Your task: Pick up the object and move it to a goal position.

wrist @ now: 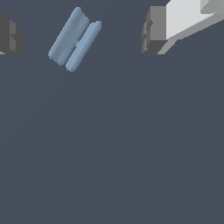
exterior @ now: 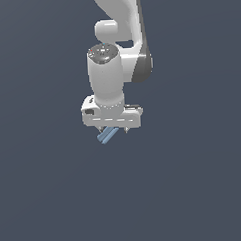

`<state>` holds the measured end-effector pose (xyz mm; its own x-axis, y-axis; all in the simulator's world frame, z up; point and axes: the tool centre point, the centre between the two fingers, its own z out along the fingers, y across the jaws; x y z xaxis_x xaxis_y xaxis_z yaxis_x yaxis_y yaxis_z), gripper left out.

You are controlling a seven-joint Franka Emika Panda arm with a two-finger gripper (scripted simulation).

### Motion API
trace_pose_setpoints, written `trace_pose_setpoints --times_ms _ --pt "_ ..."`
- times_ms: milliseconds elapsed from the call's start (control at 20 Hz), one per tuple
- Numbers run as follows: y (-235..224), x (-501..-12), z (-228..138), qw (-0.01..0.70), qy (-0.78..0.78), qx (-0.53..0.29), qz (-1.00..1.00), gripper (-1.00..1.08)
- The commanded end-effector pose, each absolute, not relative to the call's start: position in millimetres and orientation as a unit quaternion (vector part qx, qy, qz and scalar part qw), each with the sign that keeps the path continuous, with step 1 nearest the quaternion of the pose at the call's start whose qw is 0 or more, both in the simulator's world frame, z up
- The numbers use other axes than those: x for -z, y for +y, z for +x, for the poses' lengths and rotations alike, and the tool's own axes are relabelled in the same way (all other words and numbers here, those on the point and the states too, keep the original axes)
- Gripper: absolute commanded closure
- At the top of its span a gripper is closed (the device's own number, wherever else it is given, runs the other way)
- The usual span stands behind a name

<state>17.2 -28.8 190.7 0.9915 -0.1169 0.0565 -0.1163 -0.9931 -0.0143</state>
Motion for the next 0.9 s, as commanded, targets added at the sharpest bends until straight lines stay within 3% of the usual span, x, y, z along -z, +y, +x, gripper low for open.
trace_pose_setpoints --times_ms 0,850 --pt "-30.4 -185.2 14.4 0.006 0.069 0.027 -0.997 -0.92" --pt "-59.8 -91.8 -52.0 0.006 0.269 0.006 -0.963 -0.92"
